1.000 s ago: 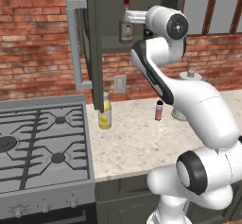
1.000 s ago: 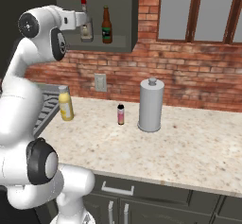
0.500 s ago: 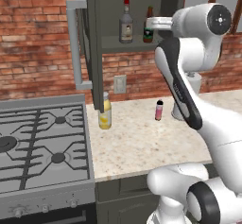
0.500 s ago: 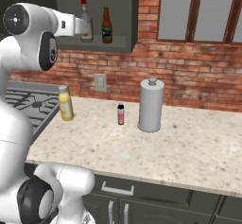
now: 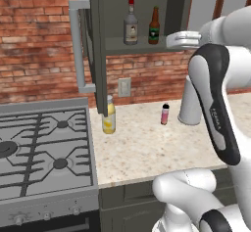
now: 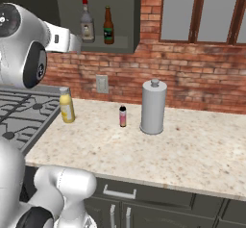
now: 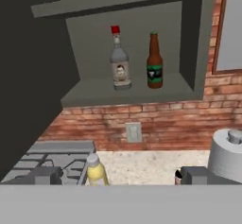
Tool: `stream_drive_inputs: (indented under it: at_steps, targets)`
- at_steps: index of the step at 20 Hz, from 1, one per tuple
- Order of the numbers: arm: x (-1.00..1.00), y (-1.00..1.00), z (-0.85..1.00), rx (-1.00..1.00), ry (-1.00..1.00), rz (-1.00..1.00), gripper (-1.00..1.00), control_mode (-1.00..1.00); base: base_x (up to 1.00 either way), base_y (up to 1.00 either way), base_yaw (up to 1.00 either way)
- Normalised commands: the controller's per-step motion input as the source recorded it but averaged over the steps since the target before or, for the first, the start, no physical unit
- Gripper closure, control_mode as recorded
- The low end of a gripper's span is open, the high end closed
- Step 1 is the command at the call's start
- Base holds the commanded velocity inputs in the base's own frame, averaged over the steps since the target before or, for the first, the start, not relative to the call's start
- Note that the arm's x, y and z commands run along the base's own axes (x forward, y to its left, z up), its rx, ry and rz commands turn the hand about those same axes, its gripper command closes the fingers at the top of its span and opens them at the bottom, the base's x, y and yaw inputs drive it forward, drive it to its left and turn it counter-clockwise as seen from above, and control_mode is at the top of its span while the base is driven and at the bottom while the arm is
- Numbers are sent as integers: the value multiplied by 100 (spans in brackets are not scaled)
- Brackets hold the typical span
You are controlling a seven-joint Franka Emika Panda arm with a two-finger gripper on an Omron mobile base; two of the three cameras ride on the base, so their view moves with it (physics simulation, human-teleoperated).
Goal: Sort all alcoholic drinks to one cabinet, and non-alcoholic drinks to the other.
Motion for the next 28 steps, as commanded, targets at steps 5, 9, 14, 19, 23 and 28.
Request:
stream_drive_inputs:
  at_steps: [5,9,14,19,23,28]
  targets:
    - [-32,-8,-36,6,20,14,-100,-100,0,0,0]
    - [-5,0,-42,7,18,18,-100,-100,0,0,0]
    - [0,3,-38,4,8,18,-100,-100,0,0,0]
    - [0,9,-34,0,1,12,-100,-100,0,0,0]
    - [0,18,-42,0,0,10,-100,-100,0,0,0]
    - [4,19,-29,0,-3,7,-100,-100,0,0,0]
